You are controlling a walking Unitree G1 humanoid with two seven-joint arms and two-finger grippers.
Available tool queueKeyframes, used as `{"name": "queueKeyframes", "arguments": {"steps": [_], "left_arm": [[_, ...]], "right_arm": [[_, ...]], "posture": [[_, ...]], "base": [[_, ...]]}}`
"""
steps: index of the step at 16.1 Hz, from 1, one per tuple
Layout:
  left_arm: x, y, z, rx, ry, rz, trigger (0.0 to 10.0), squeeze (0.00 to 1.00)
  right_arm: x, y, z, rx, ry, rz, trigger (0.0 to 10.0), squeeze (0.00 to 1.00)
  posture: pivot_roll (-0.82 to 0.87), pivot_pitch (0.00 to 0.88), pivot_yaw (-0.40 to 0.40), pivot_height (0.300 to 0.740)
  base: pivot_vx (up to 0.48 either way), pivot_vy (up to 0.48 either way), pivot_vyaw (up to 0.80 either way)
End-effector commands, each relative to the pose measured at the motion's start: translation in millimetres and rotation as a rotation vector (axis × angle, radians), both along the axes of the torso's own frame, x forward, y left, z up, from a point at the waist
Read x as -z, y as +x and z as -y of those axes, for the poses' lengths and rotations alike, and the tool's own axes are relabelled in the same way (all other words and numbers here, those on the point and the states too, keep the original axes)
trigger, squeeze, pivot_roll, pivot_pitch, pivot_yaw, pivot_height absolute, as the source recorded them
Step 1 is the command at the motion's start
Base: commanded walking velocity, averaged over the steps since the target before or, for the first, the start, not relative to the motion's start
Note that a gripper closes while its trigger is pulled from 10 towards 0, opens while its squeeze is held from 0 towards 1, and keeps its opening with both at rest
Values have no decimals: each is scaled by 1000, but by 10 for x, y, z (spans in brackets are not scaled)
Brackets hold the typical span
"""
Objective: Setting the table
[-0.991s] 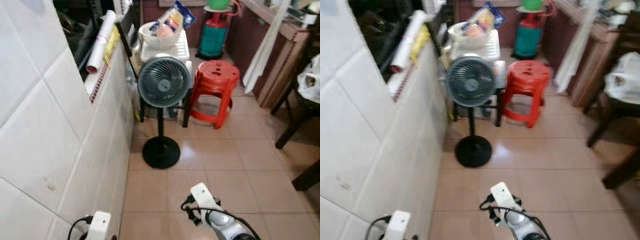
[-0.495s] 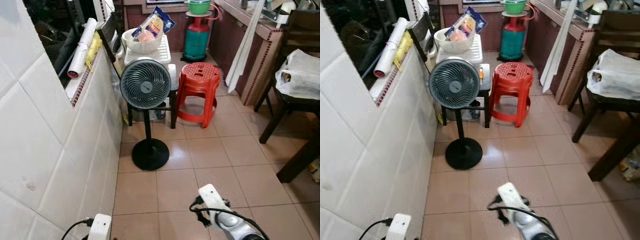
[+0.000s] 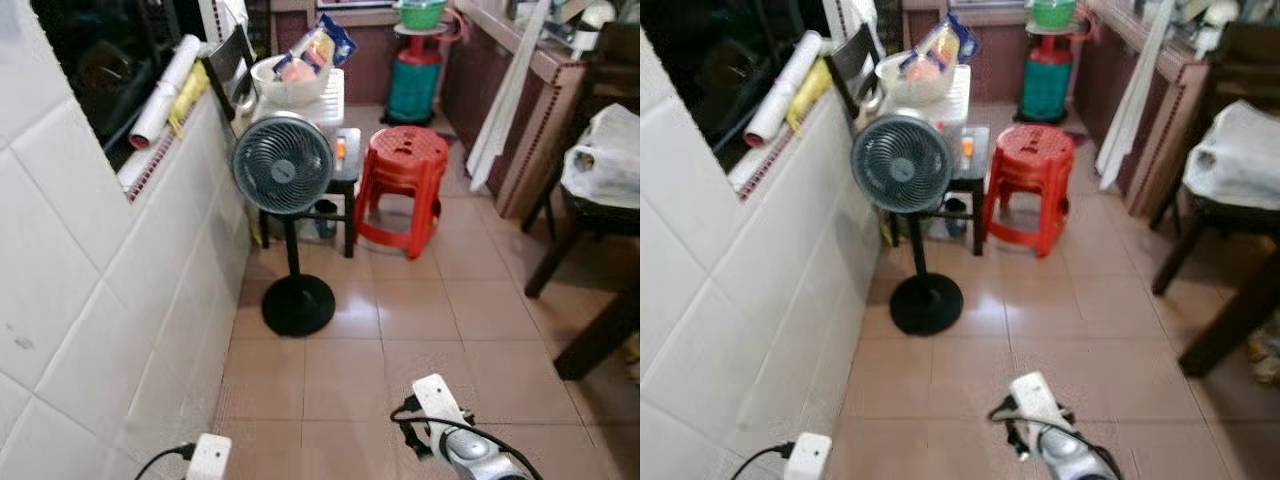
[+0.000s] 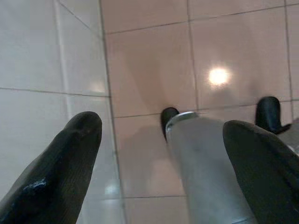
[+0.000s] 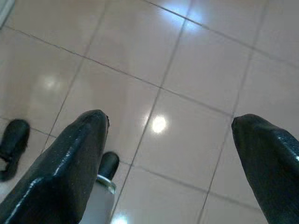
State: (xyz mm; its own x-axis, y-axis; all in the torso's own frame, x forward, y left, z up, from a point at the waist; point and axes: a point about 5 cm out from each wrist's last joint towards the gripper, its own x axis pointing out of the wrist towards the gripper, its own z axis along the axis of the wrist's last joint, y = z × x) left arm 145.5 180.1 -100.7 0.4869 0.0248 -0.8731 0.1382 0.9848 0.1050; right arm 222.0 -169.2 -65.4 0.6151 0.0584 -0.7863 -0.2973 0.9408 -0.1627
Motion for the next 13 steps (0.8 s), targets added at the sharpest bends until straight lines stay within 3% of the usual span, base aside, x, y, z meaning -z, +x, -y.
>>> {"name": "queueKeyframes", "arguments": {"steps": [1,6,9,13], "left_arm": [[-4,-23,-118,-8,35,-11,10000,0],[-7,-29,-155,-48,38,-5,10000,0],[-13,-21,-168,-59,36,7,10000,0],[-24,13,-142,4,53,14,10000,0]], "right_arm": [[-10,31,-105,32,50,-2,10000,0],[33,-31,-54,253,142,-33,10000,0],[47,-59,-23,292,150,-37,10000,0],[66,-114,92,334,134,-30,10000,0]], "posture": [[9,0,35,740],[1,0,68,740],[-21,0,101,740],[-92,0,132,740]], "base": [[0,0,0],[0,0,0],[0,0,0],[0,0,0]]}}
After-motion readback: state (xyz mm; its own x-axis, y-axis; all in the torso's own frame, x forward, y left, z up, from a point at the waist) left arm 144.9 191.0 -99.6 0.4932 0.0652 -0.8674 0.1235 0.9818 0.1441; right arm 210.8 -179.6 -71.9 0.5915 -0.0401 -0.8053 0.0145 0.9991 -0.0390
